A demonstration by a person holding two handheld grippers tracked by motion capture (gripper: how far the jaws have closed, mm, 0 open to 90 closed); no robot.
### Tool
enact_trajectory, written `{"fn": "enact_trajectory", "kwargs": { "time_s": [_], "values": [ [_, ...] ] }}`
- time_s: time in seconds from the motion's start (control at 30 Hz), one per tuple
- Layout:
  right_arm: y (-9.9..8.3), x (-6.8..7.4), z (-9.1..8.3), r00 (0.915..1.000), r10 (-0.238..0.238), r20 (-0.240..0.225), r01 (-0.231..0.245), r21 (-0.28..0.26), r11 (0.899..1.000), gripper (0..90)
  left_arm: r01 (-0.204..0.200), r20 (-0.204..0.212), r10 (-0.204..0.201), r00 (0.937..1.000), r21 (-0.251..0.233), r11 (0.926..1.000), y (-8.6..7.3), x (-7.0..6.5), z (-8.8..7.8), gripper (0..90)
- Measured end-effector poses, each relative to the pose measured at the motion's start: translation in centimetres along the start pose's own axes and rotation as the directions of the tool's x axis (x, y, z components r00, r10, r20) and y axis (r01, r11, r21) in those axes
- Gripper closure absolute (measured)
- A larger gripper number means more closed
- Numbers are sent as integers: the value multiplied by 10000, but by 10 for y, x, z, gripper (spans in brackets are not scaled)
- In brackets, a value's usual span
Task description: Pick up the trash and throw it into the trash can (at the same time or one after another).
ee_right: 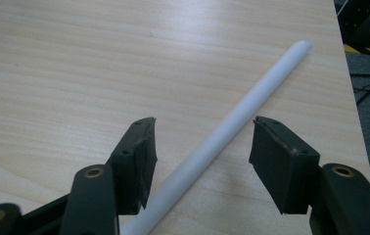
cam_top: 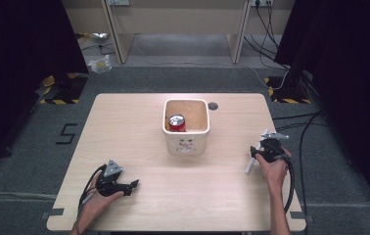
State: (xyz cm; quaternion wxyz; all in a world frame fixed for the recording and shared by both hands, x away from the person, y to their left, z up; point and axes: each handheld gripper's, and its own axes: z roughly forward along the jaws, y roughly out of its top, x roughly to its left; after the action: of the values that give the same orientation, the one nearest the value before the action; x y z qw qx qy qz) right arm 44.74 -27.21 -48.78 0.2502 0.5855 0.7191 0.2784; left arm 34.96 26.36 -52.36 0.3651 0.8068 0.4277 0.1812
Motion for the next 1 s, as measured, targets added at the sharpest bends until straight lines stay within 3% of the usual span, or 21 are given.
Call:
{"fn": "enact_trajectory", "kwargs": {
  "time_s": [0.47, 0.7, 1.0],
  "values": [
    [-6, -1, 10, 10000, -84, 19, 83, 338, 9994, 534, 3, 1, -3, 10000, -1, 10000, 0, 0, 0, 139],
    [-9, -5, 10, 9988, 125, -484, -113, 257, 9996, 623, 2, 3, -2, 10000, -2, 10000, 0, 0, 0, 139],
    [-11, -9, 9, 9979, 186, -625, -175, 179, 9997, 748, 3, 2, -3, 10000, -1, 10000, 0, 0, 0, 139]
  ]
}}
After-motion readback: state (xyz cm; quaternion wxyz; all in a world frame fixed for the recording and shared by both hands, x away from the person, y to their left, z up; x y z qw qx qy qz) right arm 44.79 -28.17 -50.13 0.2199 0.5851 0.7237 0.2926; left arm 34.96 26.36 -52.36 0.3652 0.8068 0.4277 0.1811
